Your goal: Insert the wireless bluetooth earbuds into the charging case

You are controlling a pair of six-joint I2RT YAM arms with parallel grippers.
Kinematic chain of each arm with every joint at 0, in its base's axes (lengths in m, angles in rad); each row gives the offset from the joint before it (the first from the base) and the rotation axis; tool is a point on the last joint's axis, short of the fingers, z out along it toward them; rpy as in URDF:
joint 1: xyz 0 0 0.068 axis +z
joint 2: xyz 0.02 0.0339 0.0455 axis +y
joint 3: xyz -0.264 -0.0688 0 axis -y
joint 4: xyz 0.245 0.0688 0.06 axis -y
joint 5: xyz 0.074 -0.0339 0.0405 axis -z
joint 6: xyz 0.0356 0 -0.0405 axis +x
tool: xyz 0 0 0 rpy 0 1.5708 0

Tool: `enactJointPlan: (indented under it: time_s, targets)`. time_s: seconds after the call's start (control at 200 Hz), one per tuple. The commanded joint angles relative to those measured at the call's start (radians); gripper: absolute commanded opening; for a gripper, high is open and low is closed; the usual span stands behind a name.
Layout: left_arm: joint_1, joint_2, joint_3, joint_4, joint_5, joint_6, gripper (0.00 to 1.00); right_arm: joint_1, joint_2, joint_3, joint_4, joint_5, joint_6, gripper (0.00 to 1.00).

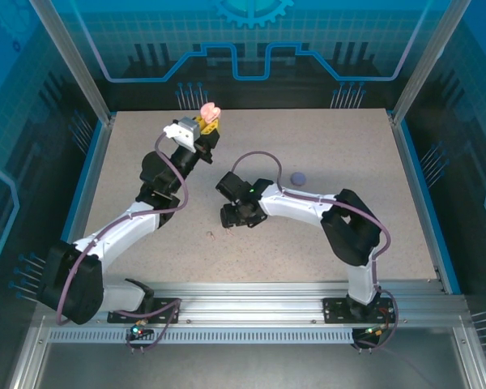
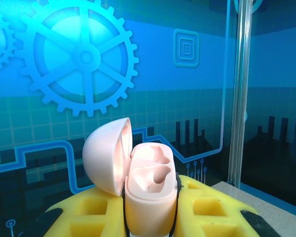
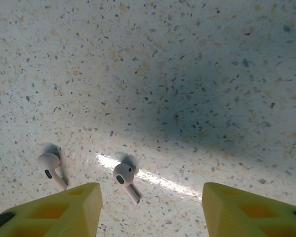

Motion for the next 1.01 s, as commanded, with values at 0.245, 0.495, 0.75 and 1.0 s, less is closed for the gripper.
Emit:
enactJointPlan:
  time_s: [0.245,0.495,0.75,1.0]
  targets:
    - [-0.004,-0.028,0.004,0.007,-0.024,0.007,0.00,0.049,0.116,0.130,-0.138,0.036,0.036,0.48]
    - [-0.005,-0.035,0.011,-0.003,-0.020,-0.005,0.00,0.059,0.163,0.175,-0.165,0.035,0.041,0.43]
    - [-0.005,-0.036,0.010,-0.003,-0.020,-0.002,0.00,0.064,0.205,0.215,-0.181,0.026,0.039,0.41]
    - [-0.004,-0.040,0.006,-0.003,-0.025,0.000,0.00,0.066,0.236,0.245,-0.195,0.016,0.036,0.35]
